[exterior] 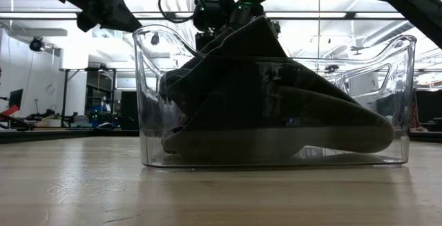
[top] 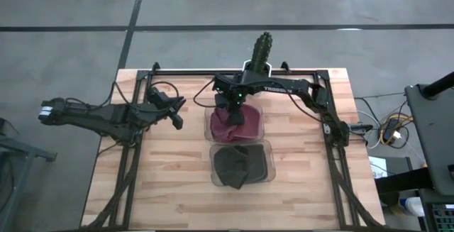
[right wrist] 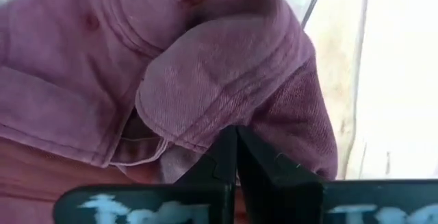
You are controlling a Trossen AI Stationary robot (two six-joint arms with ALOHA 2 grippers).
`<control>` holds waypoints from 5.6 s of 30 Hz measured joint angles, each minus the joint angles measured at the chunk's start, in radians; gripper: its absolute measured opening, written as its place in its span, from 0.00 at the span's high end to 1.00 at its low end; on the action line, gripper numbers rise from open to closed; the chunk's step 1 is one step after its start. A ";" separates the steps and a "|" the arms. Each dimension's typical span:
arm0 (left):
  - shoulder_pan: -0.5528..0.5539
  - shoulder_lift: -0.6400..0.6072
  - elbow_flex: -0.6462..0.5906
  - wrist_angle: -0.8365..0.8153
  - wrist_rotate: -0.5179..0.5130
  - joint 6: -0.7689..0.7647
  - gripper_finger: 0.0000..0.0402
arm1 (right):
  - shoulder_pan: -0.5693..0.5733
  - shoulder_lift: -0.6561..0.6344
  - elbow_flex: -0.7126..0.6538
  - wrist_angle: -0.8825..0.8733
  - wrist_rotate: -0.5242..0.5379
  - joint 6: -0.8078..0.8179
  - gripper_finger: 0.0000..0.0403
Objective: Pick & Place hat
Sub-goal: Put the dark red cap into the top transparent bin, then return to Home Position
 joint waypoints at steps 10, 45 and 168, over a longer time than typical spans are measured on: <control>0.000 0.000 0.000 0.000 0.000 0.000 0.86 | 0.005 -0.023 0.010 0.004 0.000 0.020 0.98; 0.000 -0.267 -0.002 -0.035 0.326 0.167 0.86 | -0.010 -1.081 -0.703 0.316 -0.202 0.019 0.98; -0.001 -0.722 -0.629 0.336 0.550 0.208 0.86 | -0.009 -2.147 -1.989 1.156 -0.071 0.490 0.98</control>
